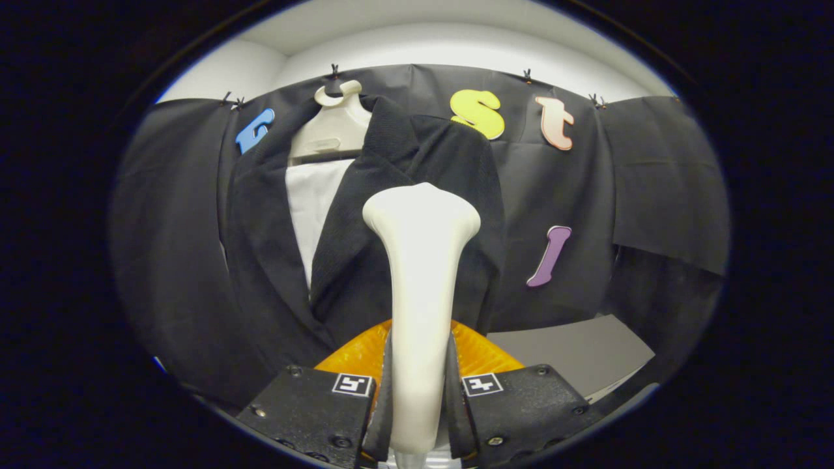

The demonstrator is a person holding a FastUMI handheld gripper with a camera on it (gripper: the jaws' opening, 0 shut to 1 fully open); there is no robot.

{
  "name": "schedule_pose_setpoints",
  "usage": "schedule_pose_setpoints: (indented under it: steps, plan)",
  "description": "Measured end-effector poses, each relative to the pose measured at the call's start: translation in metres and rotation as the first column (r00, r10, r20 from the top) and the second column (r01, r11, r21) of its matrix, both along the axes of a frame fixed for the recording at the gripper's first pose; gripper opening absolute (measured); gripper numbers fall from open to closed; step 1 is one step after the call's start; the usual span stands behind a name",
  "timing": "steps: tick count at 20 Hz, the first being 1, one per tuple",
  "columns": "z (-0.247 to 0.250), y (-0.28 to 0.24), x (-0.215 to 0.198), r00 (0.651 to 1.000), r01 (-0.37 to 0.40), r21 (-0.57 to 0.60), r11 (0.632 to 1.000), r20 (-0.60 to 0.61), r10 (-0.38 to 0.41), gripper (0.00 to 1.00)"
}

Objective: Iron the clothes twice with a garment steamer, once on the left side and once on the right side.

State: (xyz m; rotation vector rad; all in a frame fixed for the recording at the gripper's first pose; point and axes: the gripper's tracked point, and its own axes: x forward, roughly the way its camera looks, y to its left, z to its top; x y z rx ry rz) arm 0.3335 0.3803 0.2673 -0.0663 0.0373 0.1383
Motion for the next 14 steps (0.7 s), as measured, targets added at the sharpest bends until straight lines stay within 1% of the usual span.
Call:
schedule_pose_setpoints:
  steps: [7,11,14]
  plan:
    - [-0.039,0.005,0.001,0.999,-0.002,-0.017,1.000,-0.041,0.001,0.37]
    - [-0.059,0.005,0.006,0.999,0.013,-0.054,0.998,-0.051,-0.016,0.37]
    - [-0.079,0.008,0.002,0.998,0.012,-0.078,0.997,-0.065,-0.018,0.37]
